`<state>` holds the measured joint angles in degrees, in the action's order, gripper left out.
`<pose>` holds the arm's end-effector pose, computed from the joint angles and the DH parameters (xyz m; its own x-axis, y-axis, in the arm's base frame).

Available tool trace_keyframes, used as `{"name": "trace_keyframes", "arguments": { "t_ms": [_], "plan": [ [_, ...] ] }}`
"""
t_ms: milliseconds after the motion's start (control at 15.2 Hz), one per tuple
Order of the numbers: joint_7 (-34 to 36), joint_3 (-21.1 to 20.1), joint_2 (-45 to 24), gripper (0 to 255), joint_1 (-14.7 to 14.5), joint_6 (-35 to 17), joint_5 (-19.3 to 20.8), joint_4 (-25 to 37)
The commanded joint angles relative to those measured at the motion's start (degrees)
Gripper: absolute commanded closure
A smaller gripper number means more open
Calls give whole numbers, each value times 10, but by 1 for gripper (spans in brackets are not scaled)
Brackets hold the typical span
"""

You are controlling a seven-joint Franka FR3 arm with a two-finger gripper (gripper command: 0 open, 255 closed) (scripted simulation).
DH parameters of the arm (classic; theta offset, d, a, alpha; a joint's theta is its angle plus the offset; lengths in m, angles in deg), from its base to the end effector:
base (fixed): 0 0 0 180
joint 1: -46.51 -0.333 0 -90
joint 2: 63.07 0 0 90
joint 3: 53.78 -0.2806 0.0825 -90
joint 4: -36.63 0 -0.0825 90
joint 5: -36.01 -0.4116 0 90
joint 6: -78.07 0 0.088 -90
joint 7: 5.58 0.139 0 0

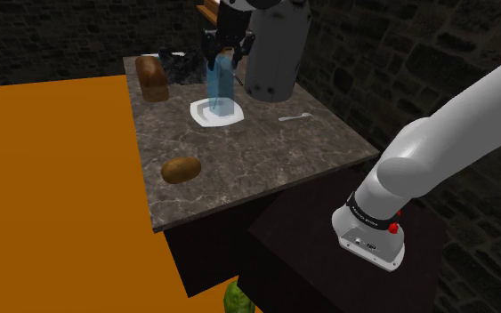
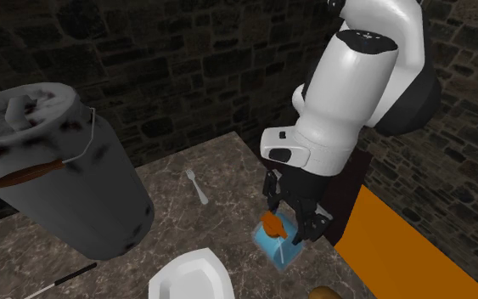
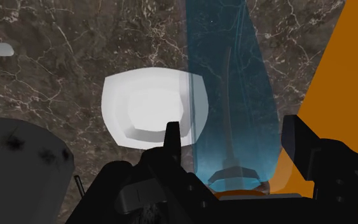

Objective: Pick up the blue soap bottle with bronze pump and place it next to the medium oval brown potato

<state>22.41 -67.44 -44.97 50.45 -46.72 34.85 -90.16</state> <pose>0.5234 0.0941 0.4576 0.9094 -0.3221 0.2632 -0.3125 -0.9467 -0.0784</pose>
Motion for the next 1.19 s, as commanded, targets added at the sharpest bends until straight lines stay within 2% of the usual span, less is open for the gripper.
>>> {"name": "trace_keyframes", "arguments": {
  "t_ms": [0,1122],
  "plan": [
    [1,-1,-4,255,0,-17,1,-13],
    [17,-11,-49,255,3,-154,14,-105]
  ]
}}
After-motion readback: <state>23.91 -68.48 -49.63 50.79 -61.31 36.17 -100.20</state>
